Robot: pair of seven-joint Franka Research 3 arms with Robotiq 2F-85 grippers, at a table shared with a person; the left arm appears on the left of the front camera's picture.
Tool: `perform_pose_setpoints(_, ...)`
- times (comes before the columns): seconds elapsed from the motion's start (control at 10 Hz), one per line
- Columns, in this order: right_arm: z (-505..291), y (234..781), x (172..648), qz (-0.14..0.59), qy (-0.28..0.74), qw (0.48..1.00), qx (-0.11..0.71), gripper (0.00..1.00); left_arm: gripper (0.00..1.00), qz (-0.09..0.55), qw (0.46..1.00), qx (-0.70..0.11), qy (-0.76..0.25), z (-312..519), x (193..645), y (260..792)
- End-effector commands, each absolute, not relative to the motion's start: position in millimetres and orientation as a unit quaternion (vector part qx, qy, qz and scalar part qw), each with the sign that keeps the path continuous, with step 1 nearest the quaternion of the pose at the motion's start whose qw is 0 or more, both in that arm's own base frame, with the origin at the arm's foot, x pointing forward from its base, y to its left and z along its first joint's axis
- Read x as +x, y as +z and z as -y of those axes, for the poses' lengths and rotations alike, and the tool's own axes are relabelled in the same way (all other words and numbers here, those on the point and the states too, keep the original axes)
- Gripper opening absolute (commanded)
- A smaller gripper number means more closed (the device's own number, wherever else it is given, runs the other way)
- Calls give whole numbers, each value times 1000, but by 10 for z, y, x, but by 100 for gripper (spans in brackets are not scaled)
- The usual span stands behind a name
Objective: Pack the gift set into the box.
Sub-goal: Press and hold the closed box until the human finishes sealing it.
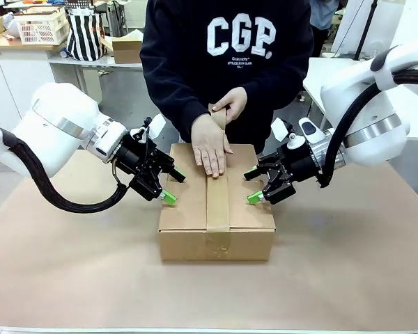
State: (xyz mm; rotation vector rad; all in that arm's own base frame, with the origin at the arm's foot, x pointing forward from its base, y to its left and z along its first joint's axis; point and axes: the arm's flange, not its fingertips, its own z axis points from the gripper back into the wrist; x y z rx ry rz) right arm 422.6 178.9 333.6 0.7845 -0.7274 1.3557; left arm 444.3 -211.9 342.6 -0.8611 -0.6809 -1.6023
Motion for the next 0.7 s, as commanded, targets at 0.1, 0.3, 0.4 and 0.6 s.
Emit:
perform_pose_setpoints(0.1,-1788,3318,4251,318,597,650,347,100,100,292,563,-368,-680,2114,4435,3401)
perform_pose_setpoints(0.3,-1788,3318,4251,318,597,650,347,100,100,292,563,-368,-680,2114,4435,3401)
perform_pose_setpoints(0.4,-1788,3318,4251,318,597,650,347,100,100,292,563,-368,-680,2114,4435,3401)
perform_pose_setpoints(0.6,-1788,3318,4251,318,597,650,347,100,100,292,563,-368,-680,2114,4435,3401)
